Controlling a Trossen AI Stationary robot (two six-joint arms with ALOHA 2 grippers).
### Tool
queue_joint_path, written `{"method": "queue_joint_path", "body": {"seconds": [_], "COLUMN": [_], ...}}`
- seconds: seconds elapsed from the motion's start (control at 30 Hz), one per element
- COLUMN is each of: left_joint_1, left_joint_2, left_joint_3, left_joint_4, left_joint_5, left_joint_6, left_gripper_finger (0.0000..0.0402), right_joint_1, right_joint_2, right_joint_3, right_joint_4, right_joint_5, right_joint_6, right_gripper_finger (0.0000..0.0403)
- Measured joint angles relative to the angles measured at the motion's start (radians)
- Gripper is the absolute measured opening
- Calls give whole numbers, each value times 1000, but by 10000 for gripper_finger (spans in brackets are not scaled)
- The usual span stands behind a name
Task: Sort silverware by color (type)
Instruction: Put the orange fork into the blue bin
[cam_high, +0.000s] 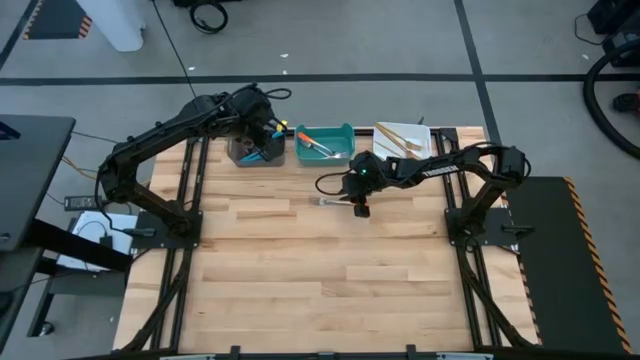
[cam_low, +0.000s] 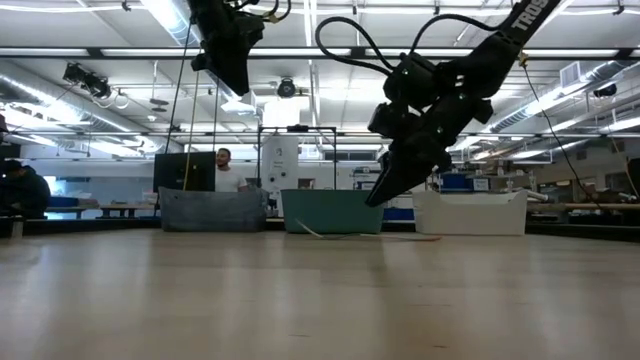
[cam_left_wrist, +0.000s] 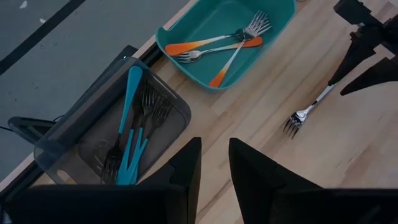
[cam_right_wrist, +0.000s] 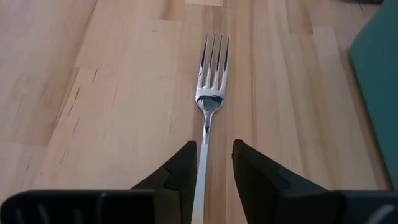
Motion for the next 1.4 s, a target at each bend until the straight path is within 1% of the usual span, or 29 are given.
{"method": "queue_joint_path", "body": {"seconds": [0.17,0.3,0.63,0.77,0.9,1.0,1.07,1.13,1.27,1.3,1.4], "left_joint_1": [0,0,0,0,0,0,0,0,0,0,0], "left_joint_2": [0,0,0,0,0,0,0,0,0,0,0], "left_joint_3": [0,0,0,0,0,0,0,0,0,0,0], "left_joint_4": [-1,-2,-2,-3,-2,-1,-1,-1,-1,0,0], "left_joint_5": [0,0,0,0,0,0,0,0,0,0,0], "left_joint_6": [0,-1,-1,-1,-1,-1,-1,-1,-1,-1,-1], "left_gripper_finger": [91,91,91,91,91,91,91,91,91,91,91], "right_joint_1": [6,10,21,29,52,65,69,69,69,67,66], "right_joint_2": [62,105,116,116,161,200,205,195,168,161,139], "right_joint_3": [-4,-5,-4,-4,-2,2,2,1,0,-2,-5], "right_joint_4": [40,68,76,82,87,115,121,122,111,104,82], "right_joint_5": [5,77,63,51,59,94,132,149,169,177,193], "right_joint_6": [1,9,22,83,73,73,83,83,83,83,104], "right_gripper_finger": [111,110,109,110,109,106,99,83,20,14,16]}}
